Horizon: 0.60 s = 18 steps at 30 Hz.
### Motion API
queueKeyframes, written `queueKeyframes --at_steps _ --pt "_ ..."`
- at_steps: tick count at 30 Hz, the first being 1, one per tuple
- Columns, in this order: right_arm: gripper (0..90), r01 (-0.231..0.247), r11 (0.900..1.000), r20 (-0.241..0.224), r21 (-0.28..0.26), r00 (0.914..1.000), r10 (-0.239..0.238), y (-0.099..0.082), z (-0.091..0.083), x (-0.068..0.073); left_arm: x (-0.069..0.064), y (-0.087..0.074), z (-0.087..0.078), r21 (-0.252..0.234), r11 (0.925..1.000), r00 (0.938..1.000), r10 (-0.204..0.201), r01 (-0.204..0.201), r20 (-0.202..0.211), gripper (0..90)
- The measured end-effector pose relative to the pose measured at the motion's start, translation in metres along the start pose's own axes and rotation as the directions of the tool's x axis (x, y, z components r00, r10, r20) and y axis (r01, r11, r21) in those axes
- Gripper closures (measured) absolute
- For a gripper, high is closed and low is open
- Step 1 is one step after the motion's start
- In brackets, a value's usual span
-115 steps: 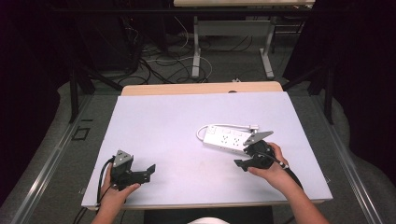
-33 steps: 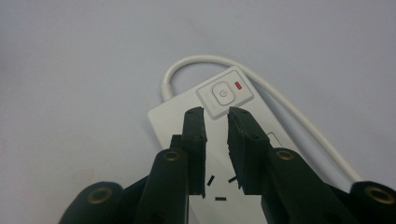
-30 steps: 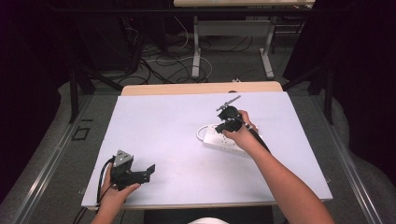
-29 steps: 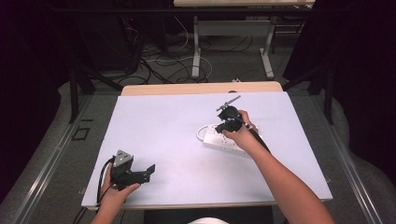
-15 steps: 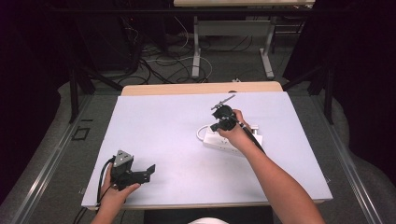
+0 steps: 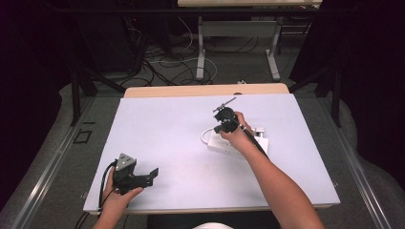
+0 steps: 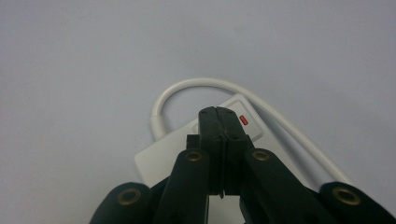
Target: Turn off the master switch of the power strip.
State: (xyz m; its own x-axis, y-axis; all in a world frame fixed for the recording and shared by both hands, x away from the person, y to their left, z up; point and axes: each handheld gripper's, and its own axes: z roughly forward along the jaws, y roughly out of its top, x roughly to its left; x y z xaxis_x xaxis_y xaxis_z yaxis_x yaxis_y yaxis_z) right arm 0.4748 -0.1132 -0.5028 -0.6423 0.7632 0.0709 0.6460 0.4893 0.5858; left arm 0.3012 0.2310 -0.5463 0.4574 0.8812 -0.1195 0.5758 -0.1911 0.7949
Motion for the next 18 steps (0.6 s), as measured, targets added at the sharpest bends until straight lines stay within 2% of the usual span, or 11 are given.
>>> queueKeyframes --at_steps 1,4,6,7,9,11,14,15,16,18 --pt "90.0 -0.014 0.9999 0.001 -0.004 0.9999 0.014 0.0 0.001 0.0 0.0 0.0 0.0 0.004 1.0 1.0 0.001 -0.001 0.0 3.9" --pt "90.0 -0.004 0.9996 0.002 -0.028 1.0 0.004 -0.001 0.005 -0.002 0.0 0.0 0.0 0.003 1.0 1.0 0.0 0.0 0.0 3.9" --pt "90.0 -0.017 0.9998 0.017 0.014 0.9997 0.017 0.0 0.004 -0.001 0.0 0.0 0.0 0.003 1.0 1.0 0.0 0.0 0.0 3.9" --pt "90.0 -0.016 0.9998 0.014 -0.015 0.9998 0.016 -0.001 0.007 -0.001 0.0 0.0 0.0 0.003 1.0 1.0 0.0 0.0 0.0 3.9" --pt "90.0 -0.027 0.9996 0.019 0.0 0.9995 0.027 -0.001 0.008 0.0 0.0 0.0 0.0 0.003 1.0 1.0 0.0 0.0 0.0 3.9" --pt "90.0 -0.044 0.9989 0.029 -0.018 0.9986 0.045 -0.002 0.01 0.0 0.0 0.0 0.0 0.003 1.0 1.0 -0.001 0.001 0.001 4.0" --pt "90.0 -0.047 0.9988 0.037 -0.011 0.9982 0.048 -0.004 0.013 0.0 0.0 0.0 0.0 0.004 1.0 1.0 0.001 -0.001 0.001 4.2" --pt "90.0 -0.052 0.9976 0.028 -0.047 0.9982 0.053 -0.005 0.016 -0.001 0.0 0.0 0.0 0.004 1.0 1.0 0.001 -0.001 0.001 4.2" --pt "90.0 -0.046 0.9989 0.034 0.002 0.9984 0.046 -0.004 0.014 -0.001 0.0 0.0 0.0 0.004 1.0 1.0 0.0 0.0 0.001 4.2" --pt "90.0 -0.071 0.9973 0.04 -0.02 0.9966 0.071 -0.005 0.017 0.0 0.0 0.0 0.0 0.004 1.0 1.0 0.001 -0.001 0.001 4.2"
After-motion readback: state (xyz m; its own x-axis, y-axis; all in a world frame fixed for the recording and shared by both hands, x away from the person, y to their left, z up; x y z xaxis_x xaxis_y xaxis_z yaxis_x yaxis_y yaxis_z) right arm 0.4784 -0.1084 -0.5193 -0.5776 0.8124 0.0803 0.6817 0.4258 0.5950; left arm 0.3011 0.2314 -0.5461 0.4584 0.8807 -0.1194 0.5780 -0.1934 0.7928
